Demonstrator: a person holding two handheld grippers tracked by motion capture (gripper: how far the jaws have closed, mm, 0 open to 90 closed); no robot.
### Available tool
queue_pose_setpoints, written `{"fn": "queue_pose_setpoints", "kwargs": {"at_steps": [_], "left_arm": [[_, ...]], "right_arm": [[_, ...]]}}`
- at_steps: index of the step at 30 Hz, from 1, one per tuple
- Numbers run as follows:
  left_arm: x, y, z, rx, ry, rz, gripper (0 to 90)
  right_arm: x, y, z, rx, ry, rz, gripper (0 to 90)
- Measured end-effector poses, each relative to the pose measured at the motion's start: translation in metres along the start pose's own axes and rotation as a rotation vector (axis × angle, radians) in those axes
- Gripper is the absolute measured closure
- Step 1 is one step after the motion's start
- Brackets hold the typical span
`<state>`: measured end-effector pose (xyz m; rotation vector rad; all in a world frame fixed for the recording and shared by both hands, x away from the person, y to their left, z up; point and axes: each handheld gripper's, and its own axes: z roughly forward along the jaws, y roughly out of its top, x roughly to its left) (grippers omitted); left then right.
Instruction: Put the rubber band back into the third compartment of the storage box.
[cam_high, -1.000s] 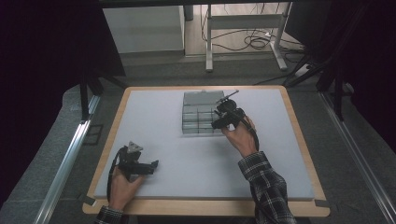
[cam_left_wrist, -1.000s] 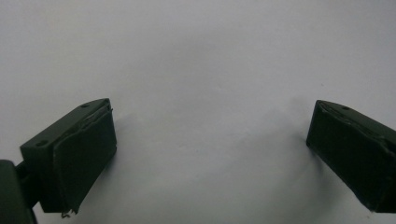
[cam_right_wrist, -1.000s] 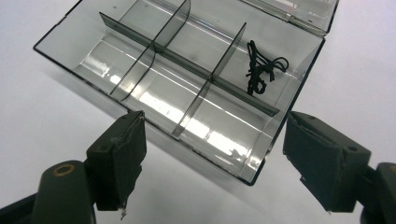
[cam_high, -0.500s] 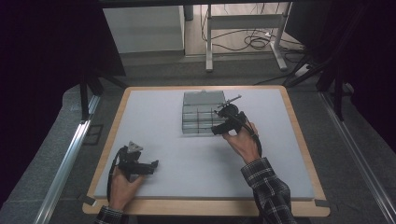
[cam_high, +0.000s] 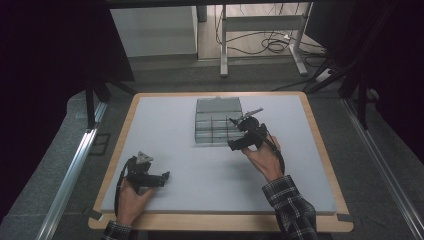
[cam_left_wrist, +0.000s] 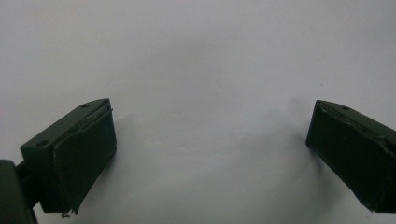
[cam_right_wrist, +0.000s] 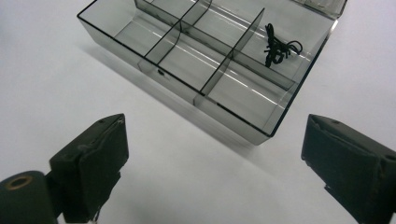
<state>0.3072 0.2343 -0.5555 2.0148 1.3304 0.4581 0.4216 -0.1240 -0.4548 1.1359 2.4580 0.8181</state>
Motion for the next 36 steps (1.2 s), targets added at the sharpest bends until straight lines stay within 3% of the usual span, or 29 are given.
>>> {"fn": "queue_pose_setpoints", "kwargs": {"at_steps": [13, 36], "left_arm": [[0.000, 0.000, 0.000, 0.000, 0.000, -0.001, 1.5], [0.000, 0.000, 0.000, 0.001, 0.000, 0.004, 1.5]], "right_arm": [[0.007, -0.018, -0.003, -0.026, -0.019, -0.041, 4.5], [0.011, -0.052, -0.015, -0.054, -0.013, -0.042, 3.9]]}}
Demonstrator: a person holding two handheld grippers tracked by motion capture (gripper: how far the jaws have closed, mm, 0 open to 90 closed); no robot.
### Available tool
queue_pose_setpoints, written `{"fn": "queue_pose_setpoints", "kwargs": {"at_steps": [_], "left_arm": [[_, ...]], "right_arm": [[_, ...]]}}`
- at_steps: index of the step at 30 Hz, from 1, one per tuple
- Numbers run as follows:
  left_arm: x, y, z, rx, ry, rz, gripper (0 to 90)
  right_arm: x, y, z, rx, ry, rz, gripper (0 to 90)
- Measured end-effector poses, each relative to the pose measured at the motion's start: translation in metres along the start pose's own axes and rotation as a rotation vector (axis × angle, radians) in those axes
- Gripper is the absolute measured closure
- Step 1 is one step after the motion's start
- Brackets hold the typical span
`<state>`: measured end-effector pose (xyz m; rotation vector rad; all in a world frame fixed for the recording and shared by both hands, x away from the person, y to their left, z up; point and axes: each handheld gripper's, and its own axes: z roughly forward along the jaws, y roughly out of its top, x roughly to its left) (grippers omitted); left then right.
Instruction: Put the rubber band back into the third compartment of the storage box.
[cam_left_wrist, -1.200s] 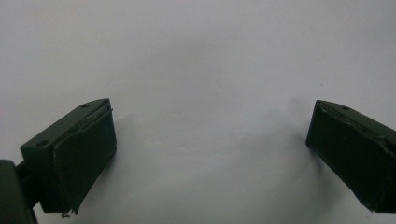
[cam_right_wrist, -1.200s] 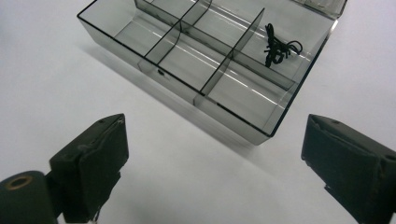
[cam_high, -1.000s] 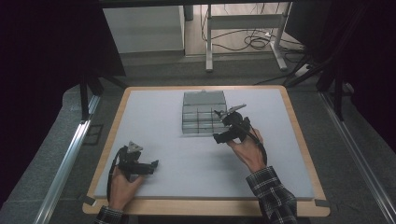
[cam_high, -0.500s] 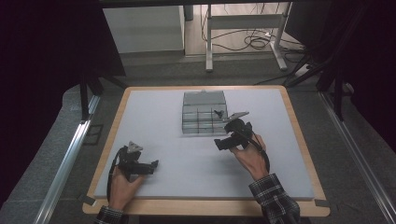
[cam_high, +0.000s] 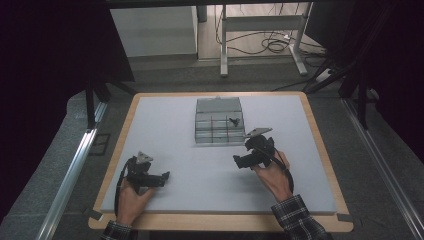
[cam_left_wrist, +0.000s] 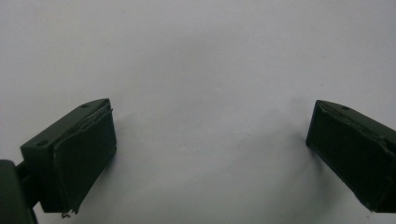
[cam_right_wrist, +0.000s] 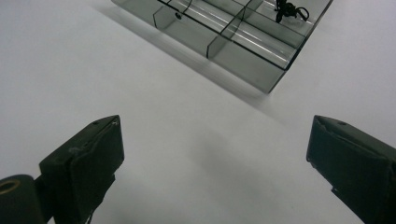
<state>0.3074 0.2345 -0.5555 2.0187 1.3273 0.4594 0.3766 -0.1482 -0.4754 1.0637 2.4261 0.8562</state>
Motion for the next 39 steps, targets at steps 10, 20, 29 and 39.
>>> {"fn": "queue_pose_setpoints", "kwargs": {"at_steps": [10, 20, 29, 39], "left_arm": [[0.000, 0.000, 0.000, 0.000, 0.000, -0.003, 1.5], [0.000, 0.000, 0.000, -0.001, 0.000, -0.003, 1.5], [0.000, 0.000, 0.000, 0.000, 0.001, -0.005, 1.5], [0.000, 0.000, 0.000, -0.001, 0.001, -0.005, 1.6]], "right_arm": [[0.000, -0.015, -0.002, -0.006, -0.019, -0.002, 3.3], [0.000, -0.031, -0.008, -0.020, -0.006, 0.012, 3.0], [0.000, -0.042, -0.016, -0.034, -0.003, 0.015, 2.2], [0.000, -0.054, -0.023, -0.036, -0.002, 0.016, 1.9]]}}
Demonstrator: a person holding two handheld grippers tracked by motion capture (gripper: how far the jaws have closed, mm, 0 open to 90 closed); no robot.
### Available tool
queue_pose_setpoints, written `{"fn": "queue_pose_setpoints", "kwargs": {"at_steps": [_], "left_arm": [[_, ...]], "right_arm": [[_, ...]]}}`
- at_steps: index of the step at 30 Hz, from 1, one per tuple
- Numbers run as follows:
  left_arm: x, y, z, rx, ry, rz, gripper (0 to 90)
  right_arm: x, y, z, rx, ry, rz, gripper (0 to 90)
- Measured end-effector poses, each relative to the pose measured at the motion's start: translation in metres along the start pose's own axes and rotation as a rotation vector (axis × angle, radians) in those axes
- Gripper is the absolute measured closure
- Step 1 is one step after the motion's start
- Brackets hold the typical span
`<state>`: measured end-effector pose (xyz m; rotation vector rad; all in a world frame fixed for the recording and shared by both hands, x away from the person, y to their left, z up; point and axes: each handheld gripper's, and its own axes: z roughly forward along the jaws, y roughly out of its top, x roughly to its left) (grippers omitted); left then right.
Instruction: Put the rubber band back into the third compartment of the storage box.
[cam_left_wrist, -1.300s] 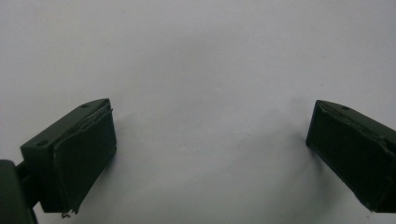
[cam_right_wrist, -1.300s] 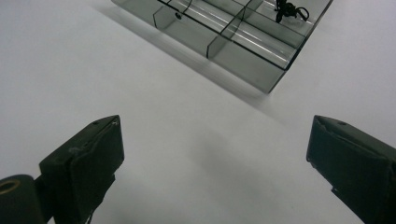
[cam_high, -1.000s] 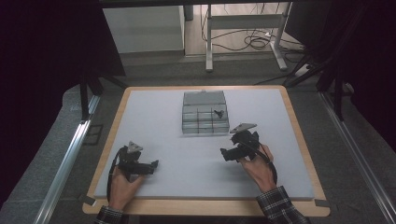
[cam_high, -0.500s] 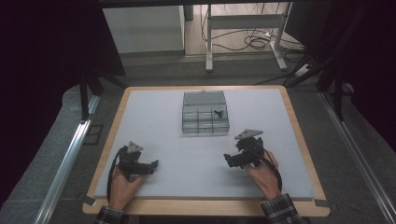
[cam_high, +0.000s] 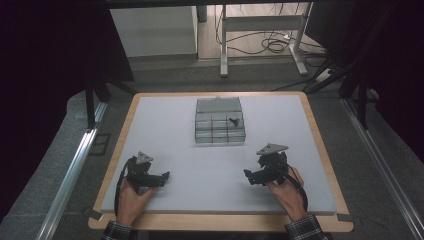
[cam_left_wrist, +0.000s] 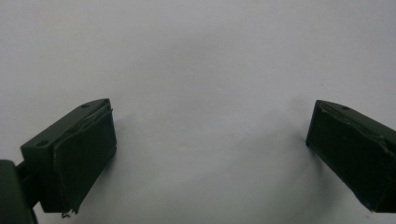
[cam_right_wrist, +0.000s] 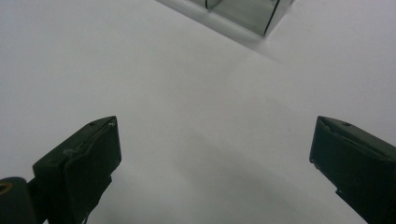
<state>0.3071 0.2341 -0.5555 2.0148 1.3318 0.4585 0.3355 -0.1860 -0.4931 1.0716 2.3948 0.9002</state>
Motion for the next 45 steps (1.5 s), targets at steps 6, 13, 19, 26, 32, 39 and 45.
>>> {"fn": "queue_pose_setpoints", "kwargs": {"at_steps": [6, 13, 19, 26, 32, 39, 45], "left_arm": [[0.000, 0.000, 0.000, 0.000, 0.000, 0.000, 1.5], [0.000, 0.000, 0.000, 0.000, 0.000, 0.000, 1.5], [0.000, 0.000, 0.000, 0.000, 0.000, 0.000, 1.5], [0.000, 0.000, 0.000, 0.000, 0.000, 0.000, 1.6], [0.000, 0.000, 0.000, 0.000, 0.000, 0.000, 1.6], [0.000, 0.000, 0.000, 0.000, 0.000, 0.000, 1.6], [0.000, 0.000, 0.000, 0.000, 0.000, 0.000, 1.6]], "right_arm": [[-0.002, -0.012, -0.005, -0.001, 0.001, 0.012, 1.9], [-0.004, -0.023, -0.013, -0.003, -0.004, 0.025, 1.9], [-0.006, -0.032, -0.019, -0.011, -0.008, 0.036, 1.9], [-0.007, -0.044, -0.027, -0.017, -0.019, 0.048, 2.0], [-0.008, -0.054, -0.032, -0.024, -0.019, 0.067, 2.0], [-0.009, -0.068, -0.036, -0.041, -0.023, 0.077, 2.0], [-0.008, -0.078, -0.037, -0.057, -0.025, 0.083, 2.0]]}}
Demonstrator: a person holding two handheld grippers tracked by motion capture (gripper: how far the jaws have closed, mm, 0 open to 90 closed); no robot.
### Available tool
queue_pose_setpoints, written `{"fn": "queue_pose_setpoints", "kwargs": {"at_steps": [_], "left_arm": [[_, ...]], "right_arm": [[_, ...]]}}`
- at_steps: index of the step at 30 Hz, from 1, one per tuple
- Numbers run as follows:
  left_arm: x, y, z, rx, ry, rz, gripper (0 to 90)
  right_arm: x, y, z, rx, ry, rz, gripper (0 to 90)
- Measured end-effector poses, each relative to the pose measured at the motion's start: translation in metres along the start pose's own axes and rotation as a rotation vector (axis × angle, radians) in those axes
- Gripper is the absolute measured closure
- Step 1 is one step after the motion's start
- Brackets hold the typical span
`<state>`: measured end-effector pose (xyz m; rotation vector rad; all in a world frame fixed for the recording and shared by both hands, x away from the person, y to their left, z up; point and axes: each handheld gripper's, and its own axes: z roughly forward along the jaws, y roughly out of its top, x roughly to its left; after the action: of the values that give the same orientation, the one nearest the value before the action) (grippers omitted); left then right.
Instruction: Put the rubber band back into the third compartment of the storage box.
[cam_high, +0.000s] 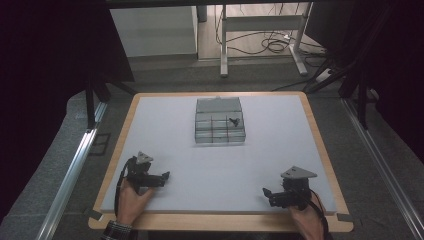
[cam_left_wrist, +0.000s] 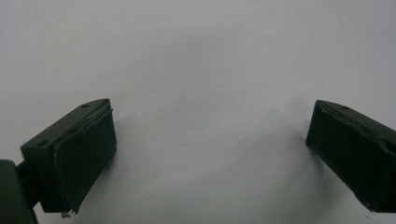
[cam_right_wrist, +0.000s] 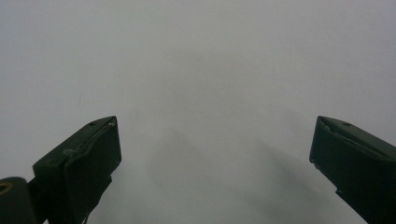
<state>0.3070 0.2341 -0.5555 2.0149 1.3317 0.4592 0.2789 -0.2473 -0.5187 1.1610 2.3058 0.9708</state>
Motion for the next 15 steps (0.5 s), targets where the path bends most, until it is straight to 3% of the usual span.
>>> {"fn": "queue_pose_setpoints", "kwargs": {"at_steps": [8, 15], "left_arm": [[0.000, 0.000, 0.000, 0.000, 0.000, 0.000, 1.6], [0.000, 0.000, 0.000, 0.000, 0.000, 0.000, 1.6]], "right_arm": [[0.000, -0.014, -0.002, -0.044, -0.007, 0.022, 2.0], [0.001, -0.021, -0.003, -0.062, -0.006, 0.011, 2.0]]}}
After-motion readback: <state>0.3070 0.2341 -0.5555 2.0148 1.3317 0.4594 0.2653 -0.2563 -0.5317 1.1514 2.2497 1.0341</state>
